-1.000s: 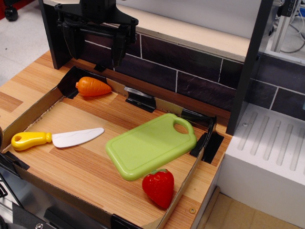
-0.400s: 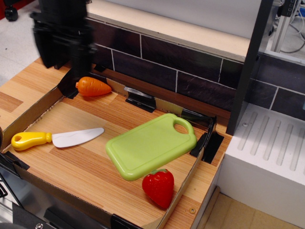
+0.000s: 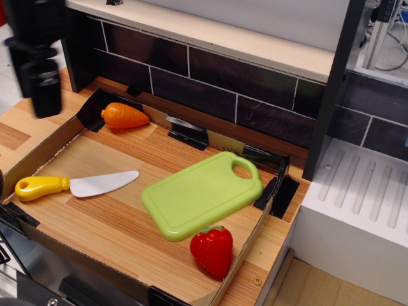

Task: Put knife on cutting board

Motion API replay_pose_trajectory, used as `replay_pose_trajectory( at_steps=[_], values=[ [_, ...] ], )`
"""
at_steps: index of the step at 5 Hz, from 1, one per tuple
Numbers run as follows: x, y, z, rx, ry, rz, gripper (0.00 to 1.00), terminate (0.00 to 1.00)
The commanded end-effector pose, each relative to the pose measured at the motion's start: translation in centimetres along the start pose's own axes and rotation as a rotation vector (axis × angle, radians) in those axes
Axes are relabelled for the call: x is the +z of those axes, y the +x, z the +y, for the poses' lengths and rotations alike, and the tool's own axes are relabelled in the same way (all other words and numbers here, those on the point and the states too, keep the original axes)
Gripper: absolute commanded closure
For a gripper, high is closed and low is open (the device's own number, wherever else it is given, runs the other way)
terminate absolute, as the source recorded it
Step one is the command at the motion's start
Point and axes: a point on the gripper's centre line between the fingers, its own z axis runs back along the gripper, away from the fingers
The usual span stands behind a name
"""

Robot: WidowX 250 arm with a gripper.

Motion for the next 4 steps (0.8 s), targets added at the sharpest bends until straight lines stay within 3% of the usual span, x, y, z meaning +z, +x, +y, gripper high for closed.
replay_pose_trajectory(
  at_steps=[1,4],
  values=[
    [-1.6,-1.9,1.3,-0.140,0.102,-0.076,0.00,0.00],
    [-3.8,-0.8,2.6,-0.166,0.066,-0.078,0.00,0.00]
  ],
)
